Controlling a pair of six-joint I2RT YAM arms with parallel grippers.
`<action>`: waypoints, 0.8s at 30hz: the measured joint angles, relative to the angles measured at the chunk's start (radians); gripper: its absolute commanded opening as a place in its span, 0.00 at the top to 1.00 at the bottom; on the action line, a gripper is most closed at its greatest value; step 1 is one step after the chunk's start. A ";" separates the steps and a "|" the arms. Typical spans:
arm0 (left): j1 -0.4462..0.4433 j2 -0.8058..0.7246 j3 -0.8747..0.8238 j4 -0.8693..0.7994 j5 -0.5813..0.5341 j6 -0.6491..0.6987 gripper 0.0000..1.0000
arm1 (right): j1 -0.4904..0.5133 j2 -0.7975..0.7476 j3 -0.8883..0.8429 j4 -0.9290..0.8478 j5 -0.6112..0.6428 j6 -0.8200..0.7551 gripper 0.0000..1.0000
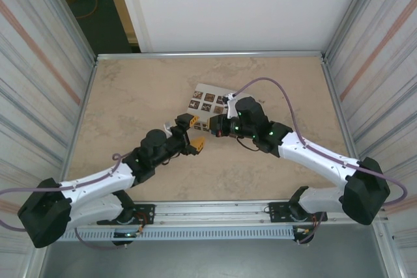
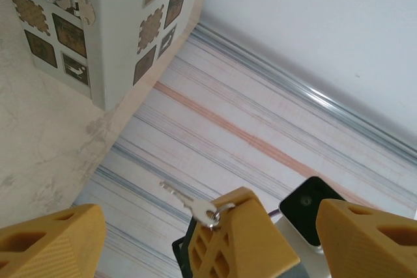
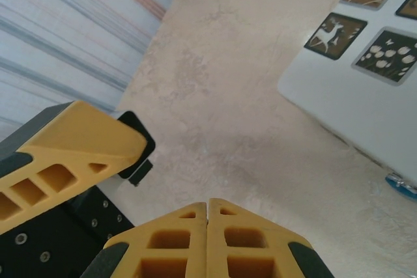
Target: Unlock the padlock with the key
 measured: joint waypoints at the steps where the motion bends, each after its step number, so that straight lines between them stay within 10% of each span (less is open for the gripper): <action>1: -0.002 0.006 0.000 0.008 -0.002 -0.003 0.21 | 0.006 0.003 0.000 0.001 0.000 0.000 1.00; 24: -0.004 0.054 0.013 0.093 -0.016 -0.011 0.45 | 0.055 -0.025 -0.010 0.016 -0.003 0.034 1.00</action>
